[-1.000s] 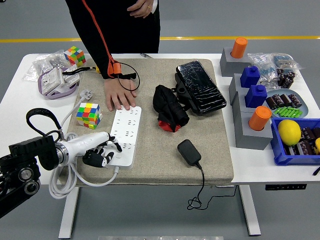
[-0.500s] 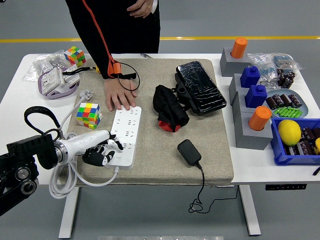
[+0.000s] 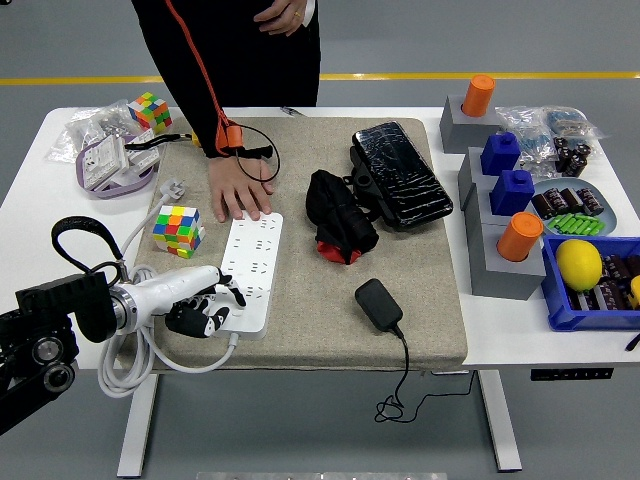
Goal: Pull the plug out and thorw away
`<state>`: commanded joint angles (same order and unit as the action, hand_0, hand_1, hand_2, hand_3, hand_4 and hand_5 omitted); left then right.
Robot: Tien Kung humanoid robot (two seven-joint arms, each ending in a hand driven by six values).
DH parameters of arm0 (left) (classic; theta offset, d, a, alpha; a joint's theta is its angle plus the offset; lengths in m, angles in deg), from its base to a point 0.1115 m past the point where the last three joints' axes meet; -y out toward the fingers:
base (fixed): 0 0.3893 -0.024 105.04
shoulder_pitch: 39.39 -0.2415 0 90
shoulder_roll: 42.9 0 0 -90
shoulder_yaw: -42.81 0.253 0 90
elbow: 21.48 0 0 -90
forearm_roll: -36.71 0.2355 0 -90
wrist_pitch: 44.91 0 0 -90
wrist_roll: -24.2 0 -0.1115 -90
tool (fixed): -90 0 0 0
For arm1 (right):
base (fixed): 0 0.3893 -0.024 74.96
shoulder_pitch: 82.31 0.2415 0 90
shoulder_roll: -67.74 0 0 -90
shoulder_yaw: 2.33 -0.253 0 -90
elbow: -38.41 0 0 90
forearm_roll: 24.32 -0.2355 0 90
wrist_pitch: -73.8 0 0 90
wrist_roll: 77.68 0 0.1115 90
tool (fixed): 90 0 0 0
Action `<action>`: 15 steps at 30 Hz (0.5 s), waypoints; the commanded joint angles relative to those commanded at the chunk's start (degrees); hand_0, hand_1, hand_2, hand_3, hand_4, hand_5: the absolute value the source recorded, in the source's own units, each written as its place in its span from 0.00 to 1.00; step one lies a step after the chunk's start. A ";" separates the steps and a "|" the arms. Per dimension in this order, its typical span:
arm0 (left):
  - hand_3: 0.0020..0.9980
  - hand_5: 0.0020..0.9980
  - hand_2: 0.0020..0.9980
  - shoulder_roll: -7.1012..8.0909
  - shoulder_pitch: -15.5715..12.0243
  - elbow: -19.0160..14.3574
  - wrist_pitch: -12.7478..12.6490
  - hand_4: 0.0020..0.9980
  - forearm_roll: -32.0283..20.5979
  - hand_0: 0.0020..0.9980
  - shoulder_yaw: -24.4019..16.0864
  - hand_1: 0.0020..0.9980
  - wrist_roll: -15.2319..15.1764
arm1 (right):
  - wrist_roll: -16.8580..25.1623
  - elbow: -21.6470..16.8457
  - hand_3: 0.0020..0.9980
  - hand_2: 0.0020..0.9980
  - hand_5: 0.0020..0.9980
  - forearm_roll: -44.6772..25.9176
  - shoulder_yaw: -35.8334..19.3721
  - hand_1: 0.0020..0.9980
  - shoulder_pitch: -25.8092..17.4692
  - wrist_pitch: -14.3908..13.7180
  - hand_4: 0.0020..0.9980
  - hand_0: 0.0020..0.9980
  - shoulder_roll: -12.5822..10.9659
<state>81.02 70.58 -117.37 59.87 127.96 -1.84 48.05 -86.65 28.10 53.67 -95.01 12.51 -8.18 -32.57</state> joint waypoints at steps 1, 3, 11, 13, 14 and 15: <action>0.66 0.00 0.06 0.01 -0.05 0.05 -0.01 0.32 -0.07 0.07 0.02 0.03 -0.02 | 0.04 0.00 0.61 0.69 0.48 -0.06 0.07 0.68 -0.02 -0.01 1.00 0.64 -0.01; 0.66 0.00 0.06 0.00 -0.05 0.20 -0.01 0.32 -0.15 0.07 0.19 0.03 -0.06 | 0.06 0.00 0.61 0.69 0.48 -0.08 0.15 0.68 0.04 -0.01 1.00 0.64 -0.03; 0.66 0.00 0.06 -0.01 0.15 0.75 0.16 0.33 -0.20 0.07 0.70 0.03 0.08 | 0.05 0.00 0.61 0.69 0.47 -0.09 0.01 0.68 0.09 -0.01 1.00 0.64 0.01; 0.66 0.00 0.06 -0.04 0.24 0.94 0.12 0.33 -0.19 0.07 0.87 0.03 -0.02 | 0.01 0.00 0.61 0.69 0.47 0.02 -0.09 0.68 0.09 -0.03 1.00 0.64 -0.01; 0.66 0.00 0.06 -0.08 0.28 1.12 0.10 0.33 -0.16 0.07 0.97 0.03 -0.06 | 0.01 0.00 0.61 0.69 0.47 0.01 -0.05 0.68 0.09 -0.03 1.00 0.64 -0.02; 0.66 0.00 0.06 -0.11 0.30 1.24 0.08 0.33 -0.13 0.07 1.04 0.03 -0.09 | 0.02 0.00 0.61 0.69 0.47 -0.01 0.00 0.68 0.09 -0.03 1.00 0.64 -0.01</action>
<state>80.91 70.87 -116.13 59.95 127.83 -0.80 47.96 -86.63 28.10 53.66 -95.01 12.60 -8.21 -32.58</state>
